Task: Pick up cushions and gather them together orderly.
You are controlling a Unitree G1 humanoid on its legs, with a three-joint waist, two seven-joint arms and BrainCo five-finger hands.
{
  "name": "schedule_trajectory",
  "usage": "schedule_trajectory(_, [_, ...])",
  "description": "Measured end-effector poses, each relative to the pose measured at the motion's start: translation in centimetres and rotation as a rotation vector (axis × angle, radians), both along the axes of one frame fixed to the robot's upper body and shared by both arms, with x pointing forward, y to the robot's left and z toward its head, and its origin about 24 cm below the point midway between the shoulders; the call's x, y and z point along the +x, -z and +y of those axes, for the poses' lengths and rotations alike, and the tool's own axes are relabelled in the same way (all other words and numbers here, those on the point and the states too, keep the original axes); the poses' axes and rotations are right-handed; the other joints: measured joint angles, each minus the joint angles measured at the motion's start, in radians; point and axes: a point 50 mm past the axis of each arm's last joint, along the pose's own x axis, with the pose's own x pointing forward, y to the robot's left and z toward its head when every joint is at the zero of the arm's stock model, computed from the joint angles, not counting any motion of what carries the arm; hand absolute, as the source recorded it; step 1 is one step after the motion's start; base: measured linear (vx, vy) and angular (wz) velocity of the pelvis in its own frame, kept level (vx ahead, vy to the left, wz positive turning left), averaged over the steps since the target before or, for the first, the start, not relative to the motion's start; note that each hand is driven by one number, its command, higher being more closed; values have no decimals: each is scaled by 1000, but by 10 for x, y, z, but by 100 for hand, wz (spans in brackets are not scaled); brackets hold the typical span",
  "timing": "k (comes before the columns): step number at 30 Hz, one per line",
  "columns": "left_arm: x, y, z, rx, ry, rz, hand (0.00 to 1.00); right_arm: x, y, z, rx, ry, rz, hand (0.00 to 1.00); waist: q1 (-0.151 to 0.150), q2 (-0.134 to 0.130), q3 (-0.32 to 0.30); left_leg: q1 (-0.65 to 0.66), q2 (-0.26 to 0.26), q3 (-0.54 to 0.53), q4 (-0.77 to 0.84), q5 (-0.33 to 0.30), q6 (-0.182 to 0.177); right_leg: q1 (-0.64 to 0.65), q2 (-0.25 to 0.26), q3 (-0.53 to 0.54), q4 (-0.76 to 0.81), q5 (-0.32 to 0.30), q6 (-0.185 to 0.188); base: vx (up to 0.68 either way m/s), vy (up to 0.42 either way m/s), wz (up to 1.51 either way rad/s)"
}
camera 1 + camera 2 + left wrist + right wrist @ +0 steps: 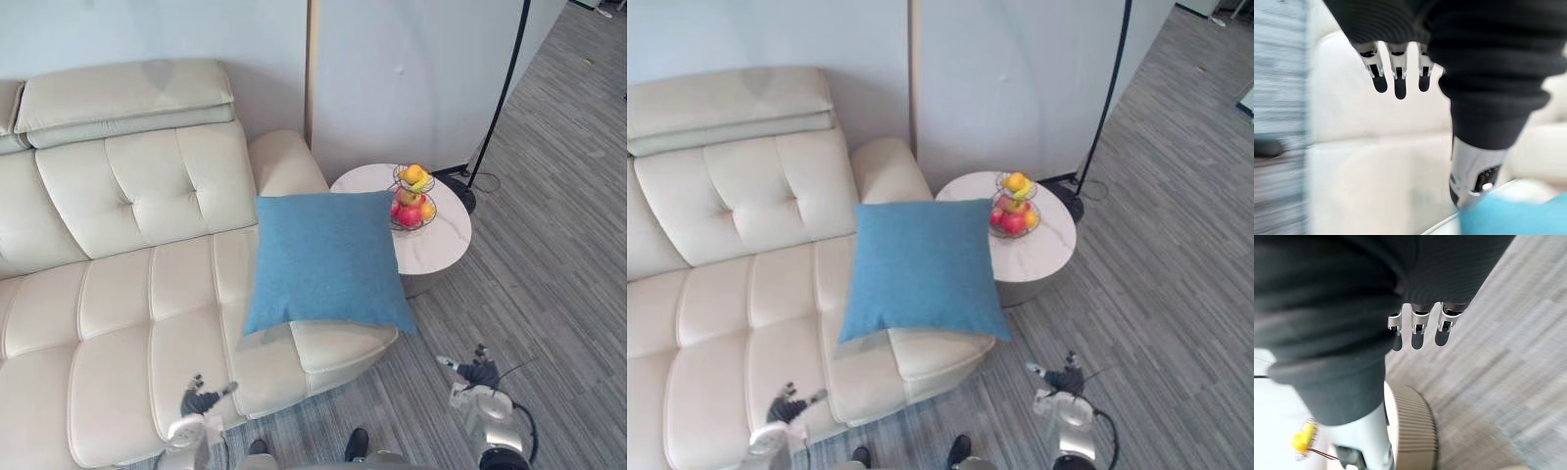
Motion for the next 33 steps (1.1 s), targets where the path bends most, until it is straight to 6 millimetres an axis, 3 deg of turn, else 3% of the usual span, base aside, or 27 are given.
schedule_trajectory(5, [33, -28, 11, 10, -54, -159, 0, 35, -29, -3, -16, -7, -119, 0, 2, 13, 25, -56, -7, -15, -14, 33, -7, -57, 3, 16, -5, 15, 1, 2, -10, 9])
schedule_trajectory(10, [102, -87, 10, 51, -14, -387, 0, 98, -85, 20, -20, -96, -316, 0, 21, 1, 114, -166, -7, -31, 33, 51, -13, -147, -4, 13, 13, 43, -27, 14, -10, 11])
schedule_trajectory(11, [122, -108, 4, 65, 19, -455, 0, 115, -105, 30, -29, -133, -375, 0, 24, 1, 147, -186, -10, -36, 49, 51, -13, -156, -7, 9, 15, 44, -28, -35, -7, 14])
schedule_trajectory(12, [128, -114, 2, 68, 25, -475, 0, 120, -111, 33, -29, -145, -394, 0, 25, 1, 151, -199, -10, -38, 55, 51, -13, -166, -9, 8, 18, 44, -28, -41, -5, 14])
schedule_trajectory(14, [156, -147, -8, 85, 75, -573, 0, 144, -146, 49, -39, -197, -493, 0, 27, 1, 184, -253, -12, -54, 76, 52, -11, -214, -15, 6, 41, 44, -28, -33, 8, 14])
schedule_trajectory(19, [185, -182, -37, 90, 165, -664, 0, 167, -186, 65, -46, -216, -588, 0, 30, 2, 247, -318, -18, -64, 92, 66, -7, -282, -29, 16, 75, 43, -28, -40, 15, 8])
schedule_trajectory(22, [197, -194, -62, 46, 207, -698, 0, 173, -198, 72, -46, -214, -618, 0, 26, 3, 278, -365, -21, -74, 103, 71, -6, -334, -36, 22, 105, 43, -28, -53, 15, 7])
schedule_trajectory(23, [201, -198, -71, 30, 223, -711, 100, 175, -203, 73, -46, -213, -631, 0, 25, 2, 289, -378, -21, -75, 114, 71, -6, -345, -37, 25, 112, 43, -28, -59, 11, 2])
schedule_trajectory(24, [204, -201, -84, 17, 256, -720, 100, 176, -207, 76, -44, -213, -647, 100, 25, 2, 300, -393, -20, -75, 118, 71, -6, -362, -38, 29, 123, 43, -28, -81, 0, 0])
schedule_trajectory(28, [212, -210, -129, -50, 348, -739, 100, 179, -220, 90, -35, -227, -702, 100, 23, 1, 303, -446, -11, -68, 128, 79, -9, -422, -34, 42, 142, 44, -29, -70, -26, -5])
schedule_trajectory(33, [217, -234, -123, -35, 328, -808, 100, 175, -242, 97, -35, -251, -805, 100, 23, -2, 305, -491, 8, -51, 131, 87, -14, -478, -25, 49, 153, 51, -40, -40, -45, -9])
